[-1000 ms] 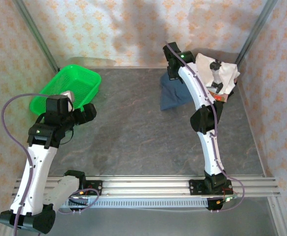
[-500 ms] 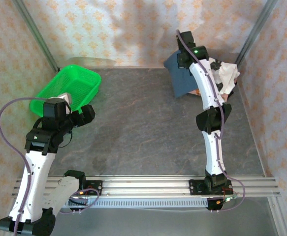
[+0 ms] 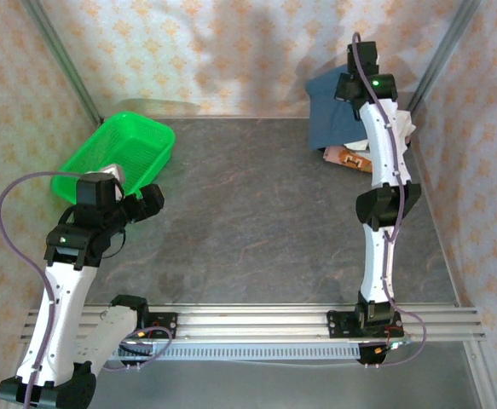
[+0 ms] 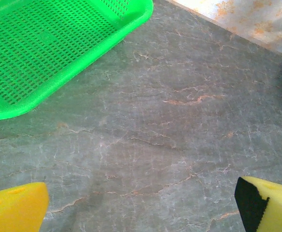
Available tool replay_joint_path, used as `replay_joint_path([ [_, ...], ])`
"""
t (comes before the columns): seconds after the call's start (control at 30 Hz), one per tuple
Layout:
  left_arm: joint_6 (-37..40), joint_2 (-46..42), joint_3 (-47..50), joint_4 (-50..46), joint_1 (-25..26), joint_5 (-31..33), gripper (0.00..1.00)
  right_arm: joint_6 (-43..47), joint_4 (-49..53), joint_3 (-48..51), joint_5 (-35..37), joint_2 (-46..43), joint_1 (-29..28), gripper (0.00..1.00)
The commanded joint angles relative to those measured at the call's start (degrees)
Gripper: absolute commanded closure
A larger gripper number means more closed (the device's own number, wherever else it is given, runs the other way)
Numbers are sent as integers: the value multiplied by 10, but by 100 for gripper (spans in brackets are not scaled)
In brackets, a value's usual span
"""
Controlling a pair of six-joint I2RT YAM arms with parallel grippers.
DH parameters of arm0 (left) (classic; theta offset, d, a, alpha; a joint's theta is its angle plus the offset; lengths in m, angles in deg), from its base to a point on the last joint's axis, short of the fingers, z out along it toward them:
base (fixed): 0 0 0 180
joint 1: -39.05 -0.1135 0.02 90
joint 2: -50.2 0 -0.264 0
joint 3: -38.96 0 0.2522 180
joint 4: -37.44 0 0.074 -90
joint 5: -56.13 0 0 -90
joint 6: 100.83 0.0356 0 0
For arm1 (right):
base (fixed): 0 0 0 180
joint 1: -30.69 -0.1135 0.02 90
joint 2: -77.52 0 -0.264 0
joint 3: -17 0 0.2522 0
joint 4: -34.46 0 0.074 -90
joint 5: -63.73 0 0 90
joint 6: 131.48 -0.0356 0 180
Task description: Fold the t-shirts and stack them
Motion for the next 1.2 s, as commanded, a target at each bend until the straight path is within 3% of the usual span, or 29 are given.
replay_joint_path([
  [0.0,-4,-6,8,-7,0,20,0,-58,-41,-23,-32,-34,27,100],
  [0.67,-2,-14,11,-18,-1,54,0,-124,-61,20,-134,-4,148,100],
  [0.9,-8,-37,16,-26,-1,44,0,-53,-101,49,-142,-2,150,100],
  [1.17,-11,-55,4,-64,-1,77,0,-22,-118,95,-117,-16,147,100],
])
